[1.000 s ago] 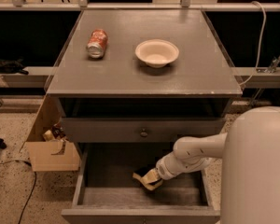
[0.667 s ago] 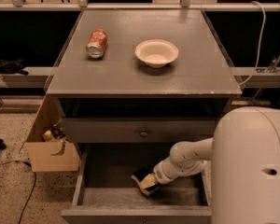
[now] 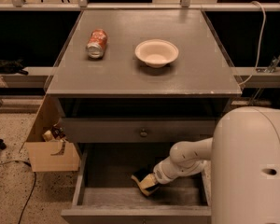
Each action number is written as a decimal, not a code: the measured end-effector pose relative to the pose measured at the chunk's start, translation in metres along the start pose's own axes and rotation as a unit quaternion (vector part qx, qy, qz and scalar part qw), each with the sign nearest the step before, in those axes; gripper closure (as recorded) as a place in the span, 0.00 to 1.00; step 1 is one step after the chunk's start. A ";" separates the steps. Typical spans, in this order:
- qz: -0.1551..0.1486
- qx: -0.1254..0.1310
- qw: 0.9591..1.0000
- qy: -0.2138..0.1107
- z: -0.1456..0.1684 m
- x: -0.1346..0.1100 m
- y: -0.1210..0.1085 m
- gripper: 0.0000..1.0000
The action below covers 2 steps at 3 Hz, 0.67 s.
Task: Place sponge into middle drawer
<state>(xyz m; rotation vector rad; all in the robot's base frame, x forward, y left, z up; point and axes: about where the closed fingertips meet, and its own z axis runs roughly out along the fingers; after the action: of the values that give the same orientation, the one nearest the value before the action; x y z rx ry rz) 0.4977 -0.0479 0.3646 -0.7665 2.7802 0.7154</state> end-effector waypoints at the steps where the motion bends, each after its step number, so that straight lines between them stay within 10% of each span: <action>1: 0.000 0.000 1.000 0.000 0.000 0.000 0.000 0.59; 2: 0.000 0.000 1.000 0.000 0.000 0.000 0.000 0.35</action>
Offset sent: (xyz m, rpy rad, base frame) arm 0.0000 0.0000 0.0000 0.0000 0.0000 0.0000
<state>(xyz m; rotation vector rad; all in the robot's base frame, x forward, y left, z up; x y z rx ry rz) 0.4977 -0.0479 0.3646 -0.7666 2.7803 0.7154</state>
